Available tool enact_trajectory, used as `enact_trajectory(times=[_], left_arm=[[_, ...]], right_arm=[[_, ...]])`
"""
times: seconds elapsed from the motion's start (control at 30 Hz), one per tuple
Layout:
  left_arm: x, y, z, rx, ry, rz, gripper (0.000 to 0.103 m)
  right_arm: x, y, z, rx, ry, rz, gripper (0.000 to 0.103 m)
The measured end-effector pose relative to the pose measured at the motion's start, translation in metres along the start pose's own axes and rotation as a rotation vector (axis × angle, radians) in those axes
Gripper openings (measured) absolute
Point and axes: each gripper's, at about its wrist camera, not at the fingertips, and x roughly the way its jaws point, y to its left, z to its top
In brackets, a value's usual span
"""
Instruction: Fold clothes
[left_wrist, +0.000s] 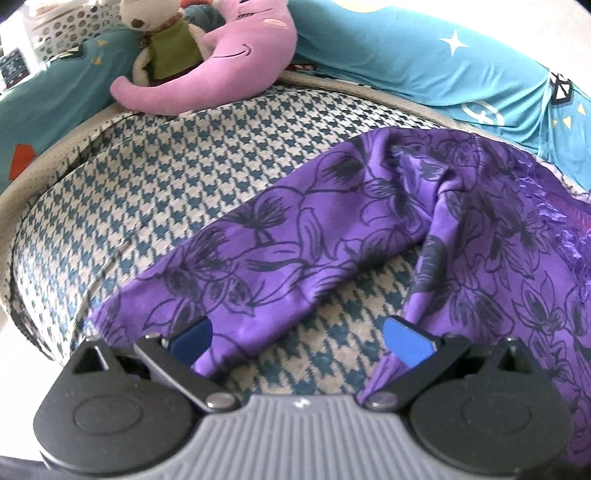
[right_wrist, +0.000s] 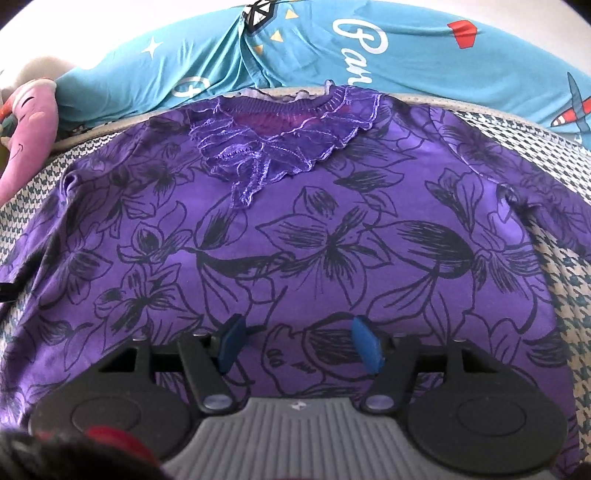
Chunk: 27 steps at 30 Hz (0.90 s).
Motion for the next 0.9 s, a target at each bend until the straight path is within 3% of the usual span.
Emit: enact_trajectory(times=[0.63,0.9], left_arm=[[-0.001,0.024,-0.003,-0.063,0.002,0.033,0.103],[-0.008,0.050,0.002,-0.142,-0.034,0.100,0.103]], right_arm=[[0.005,0.010,0.001,-0.029,0.003,-0.023,0.073],[0.007,0.012,0.002,-0.032,0.006,-0.030,0.075]])
